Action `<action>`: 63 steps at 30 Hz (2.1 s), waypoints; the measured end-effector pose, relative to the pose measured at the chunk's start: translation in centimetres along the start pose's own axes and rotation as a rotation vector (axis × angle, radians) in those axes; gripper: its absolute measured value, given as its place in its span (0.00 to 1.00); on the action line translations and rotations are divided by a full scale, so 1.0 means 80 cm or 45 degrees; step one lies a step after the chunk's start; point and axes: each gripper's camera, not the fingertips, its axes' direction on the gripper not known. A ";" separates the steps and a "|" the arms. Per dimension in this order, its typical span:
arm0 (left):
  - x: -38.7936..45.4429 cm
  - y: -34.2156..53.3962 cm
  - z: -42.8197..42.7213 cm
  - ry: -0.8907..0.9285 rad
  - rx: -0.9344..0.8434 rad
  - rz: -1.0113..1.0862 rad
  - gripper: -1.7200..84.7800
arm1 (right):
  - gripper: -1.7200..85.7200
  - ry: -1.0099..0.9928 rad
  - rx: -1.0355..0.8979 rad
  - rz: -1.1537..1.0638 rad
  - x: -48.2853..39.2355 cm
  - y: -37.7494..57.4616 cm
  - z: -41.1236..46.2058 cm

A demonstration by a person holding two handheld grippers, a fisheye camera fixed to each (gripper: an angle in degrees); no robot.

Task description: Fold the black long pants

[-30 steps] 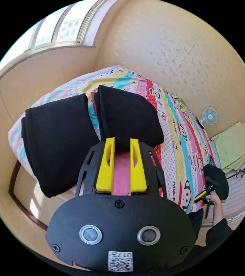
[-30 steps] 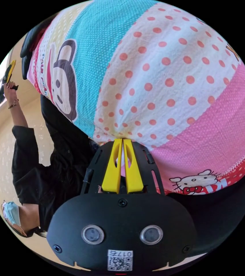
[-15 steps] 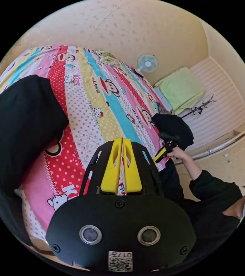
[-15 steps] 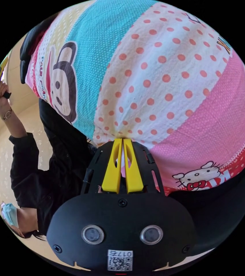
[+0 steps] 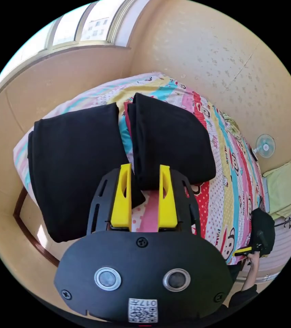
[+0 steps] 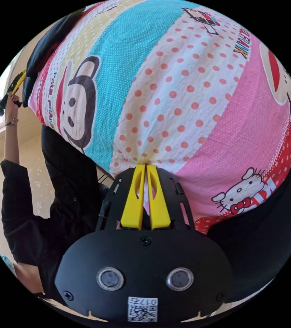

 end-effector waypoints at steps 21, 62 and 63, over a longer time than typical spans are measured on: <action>0.407 0.435 -0.021 0.879 -0.479 0.952 0.07 | 0.02 -0.421 0.931 0.068 0.126 0.277 -0.005; 0.308 0.247 0.049 0.833 0.166 0.469 0.07 | 0.19 0.516 0.786 -0.724 -0.328 -0.034 -0.423; 0.303 0.243 0.049 0.846 0.171 0.468 0.07 | 0.19 0.532 0.743 -0.751 -0.344 -0.053 -0.421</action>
